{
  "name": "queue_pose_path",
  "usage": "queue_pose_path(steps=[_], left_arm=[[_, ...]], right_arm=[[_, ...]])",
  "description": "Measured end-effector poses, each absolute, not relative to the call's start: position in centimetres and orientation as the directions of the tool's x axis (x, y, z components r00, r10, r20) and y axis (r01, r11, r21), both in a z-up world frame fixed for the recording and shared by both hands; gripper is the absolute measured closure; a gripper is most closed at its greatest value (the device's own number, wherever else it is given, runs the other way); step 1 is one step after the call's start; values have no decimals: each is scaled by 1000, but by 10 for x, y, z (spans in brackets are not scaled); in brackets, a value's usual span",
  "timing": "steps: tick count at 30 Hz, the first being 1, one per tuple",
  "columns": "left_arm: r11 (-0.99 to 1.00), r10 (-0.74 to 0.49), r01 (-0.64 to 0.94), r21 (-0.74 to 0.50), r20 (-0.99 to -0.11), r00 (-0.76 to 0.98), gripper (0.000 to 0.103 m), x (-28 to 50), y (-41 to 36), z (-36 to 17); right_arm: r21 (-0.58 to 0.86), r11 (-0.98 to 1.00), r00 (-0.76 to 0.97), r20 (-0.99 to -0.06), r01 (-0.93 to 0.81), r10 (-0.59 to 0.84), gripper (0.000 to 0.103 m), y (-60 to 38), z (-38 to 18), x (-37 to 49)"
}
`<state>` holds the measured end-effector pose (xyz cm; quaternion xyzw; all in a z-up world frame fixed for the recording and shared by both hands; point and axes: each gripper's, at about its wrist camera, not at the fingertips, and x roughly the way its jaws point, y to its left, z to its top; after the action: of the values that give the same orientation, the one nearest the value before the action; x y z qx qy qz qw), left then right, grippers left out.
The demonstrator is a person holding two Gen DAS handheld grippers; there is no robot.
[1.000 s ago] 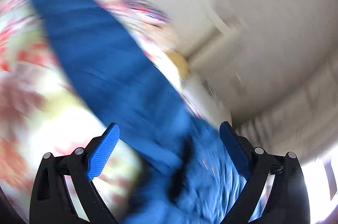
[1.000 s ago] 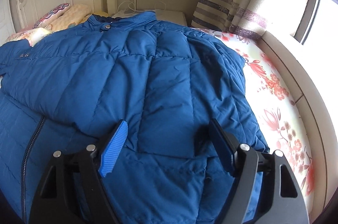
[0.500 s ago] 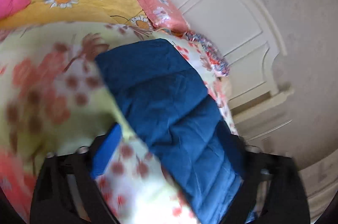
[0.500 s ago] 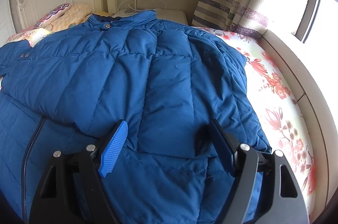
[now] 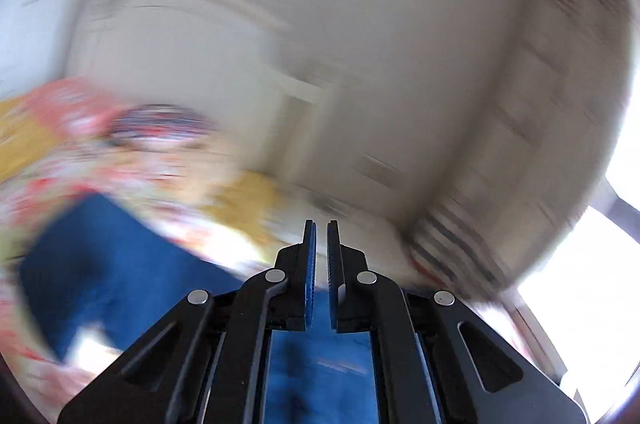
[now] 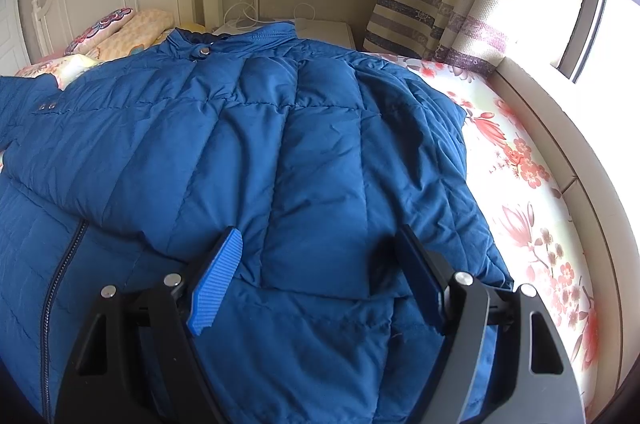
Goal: Fold large clothes
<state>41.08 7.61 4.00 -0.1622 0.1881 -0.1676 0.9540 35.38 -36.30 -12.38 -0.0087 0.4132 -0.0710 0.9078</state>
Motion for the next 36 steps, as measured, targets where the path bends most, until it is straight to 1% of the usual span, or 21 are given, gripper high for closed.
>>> queue_pose_path(steps=[1, 3, 5, 6, 7, 8, 9, 10, 13, 16, 17, 19, 24, 27, 29, 30, 31, 33, 34, 35, 36], left_arm=[[875, -454, 345, -341, -327, 829, 99, 405, 36, 37], [841, -532, 429, -329, -362, 766, 98, 397, -11, 24], [799, -597, 463, -384, -409, 691, 90, 399, -43, 1], [790, -608, 455, -412, -426, 670, 83, 402, -46, -11], [787, -607, 416, -456, -445, 659, 65, 407, -39, -28], [791, -590, 362, -494, -457, 665, 51, 410, -28, -40], [785, -570, 293, -546, -449, 688, 24, 410, -6, -51], [770, -551, 236, -593, -430, 715, 14, 408, 11, -57], [659, -475, 37, -751, -377, 795, 14, 401, 102, -78], [494, -382, -98, -864, -316, 869, 14, 388, 183, -96], [440, -362, -117, -890, -295, 884, 14, 384, 202, -102], [344, -328, -144, -928, -263, 907, 14, 382, 239, -115], [135, -290, -172, -976, -205, 935, 14, 396, 279, -136], [79, -219, -178, -981, -191, 957, 14, 400, 290, -133], [59, -184, -200, -978, -207, 961, 16, 402, 293, -127], [63, -170, -218, -974, -226, 959, 27, 405, 297, -125], [94, -160, -263, -960, -275, 948, 49, 408, 297, -120], [191, -146, -288, -938, -317, 937, 70, 415, 291, -104], [278, -108, -311, -909, -351, 930, 76, 415, 292, -90], [399, -49, -322, -858, -371, 927, 77, 415, 285, -64], [481, -28, -311, -820, -368, 929, 78, 418, 276, -45]], right_arm=[[-71, 990, 649, -749, 122, -134, 26, -363, -124, 354], [-63, 990, 650, -749, 123, -128, 26, -365, -123, 354], [-51, 991, 653, -748, 125, -121, 26, -367, -123, 353], [-46, 991, 654, -747, 127, -119, 26, -368, -122, 352], [-41, 991, 656, -746, 127, -115, 26, -368, -122, 352], [-34, 991, 657, -746, 127, -110, 26, -369, -122, 351], [-27, 992, 658, -745, 126, -104, 26, -370, -121, 351], [-21, 992, 659, -746, 125, -99, 26, -371, -121, 351], [-8, 992, 659, -747, 124, -89, 26, -372, -121, 351], [3, 993, 658, -749, 122, -78, 26, -373, -122, 352], [8, 993, 658, -749, 121, -74, 26, -373, -122, 352], [10, 993, 659, -749, 122, -73, 26, -373, -122, 352], [7, 993, 658, -749, 122, -76, 26, -373, -122, 352], [5, 993, 658, -749, 122, -77, 26, -373, -122, 352], [6, 993, 658, -749, 121, -76, 26, -373, -122, 352], [7, 993, 659, -749, 121, -75, 26, -372, -122, 352], [9, 993, 659, -748, 121, -73, 26, -373, -122, 352], [12, 993, 660, -748, 121, -72, 26, -372, -122, 352], [14, 993, 660, -748, 121, -70, 26, -373, -122, 353], [15, 993, 661, -748, 120, -69, 26, -374, -122, 352], [17, 993, 661, -747, 120, -67, 26, -374, -122, 352]])
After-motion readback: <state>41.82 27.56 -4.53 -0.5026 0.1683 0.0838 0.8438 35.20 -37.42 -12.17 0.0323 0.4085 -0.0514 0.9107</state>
